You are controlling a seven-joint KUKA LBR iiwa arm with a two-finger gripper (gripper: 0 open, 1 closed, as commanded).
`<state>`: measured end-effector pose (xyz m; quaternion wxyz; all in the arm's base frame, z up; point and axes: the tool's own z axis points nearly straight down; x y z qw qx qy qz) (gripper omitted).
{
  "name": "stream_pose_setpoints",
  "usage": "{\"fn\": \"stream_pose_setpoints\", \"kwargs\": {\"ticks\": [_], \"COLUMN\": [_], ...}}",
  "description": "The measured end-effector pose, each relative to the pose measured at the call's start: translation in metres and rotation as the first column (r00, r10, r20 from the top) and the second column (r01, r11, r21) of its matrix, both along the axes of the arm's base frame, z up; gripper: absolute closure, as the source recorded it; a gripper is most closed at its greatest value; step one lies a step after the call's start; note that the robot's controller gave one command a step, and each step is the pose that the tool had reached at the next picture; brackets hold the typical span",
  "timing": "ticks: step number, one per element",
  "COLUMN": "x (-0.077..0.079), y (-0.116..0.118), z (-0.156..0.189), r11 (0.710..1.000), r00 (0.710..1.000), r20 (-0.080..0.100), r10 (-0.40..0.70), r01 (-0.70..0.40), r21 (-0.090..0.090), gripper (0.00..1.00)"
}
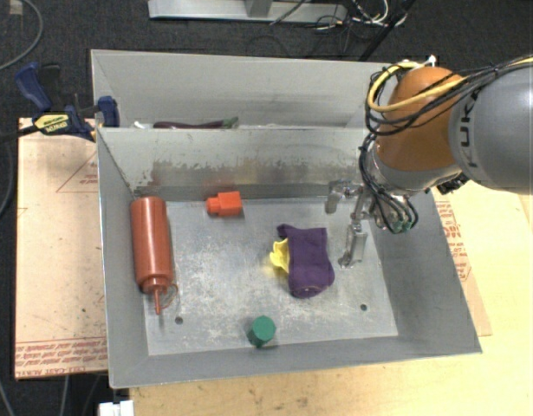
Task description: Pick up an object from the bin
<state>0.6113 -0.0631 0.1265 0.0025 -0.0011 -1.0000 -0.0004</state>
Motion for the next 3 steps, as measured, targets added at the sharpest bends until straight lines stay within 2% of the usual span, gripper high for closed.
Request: {"fn": "stream_pose_setpoints", "kwargs": {"ticks": [1,2,3], "x": [0.001,0.001,-0.010], "y": [0.000,0.043,0.001], "z": [0.005,-0.019,-0.050], "r11": [1.000,1.000,1.000], "r00": [1.000,1.000,1.000], "r20": [0.006,0.009,0.010], "r10": [0.001,-0.016,-0.002], "r01": [-0.001,0.016,0.002], "r21": [0.000,-0.002,0.000], "gripper": [0.00,0.00,1.00]}}
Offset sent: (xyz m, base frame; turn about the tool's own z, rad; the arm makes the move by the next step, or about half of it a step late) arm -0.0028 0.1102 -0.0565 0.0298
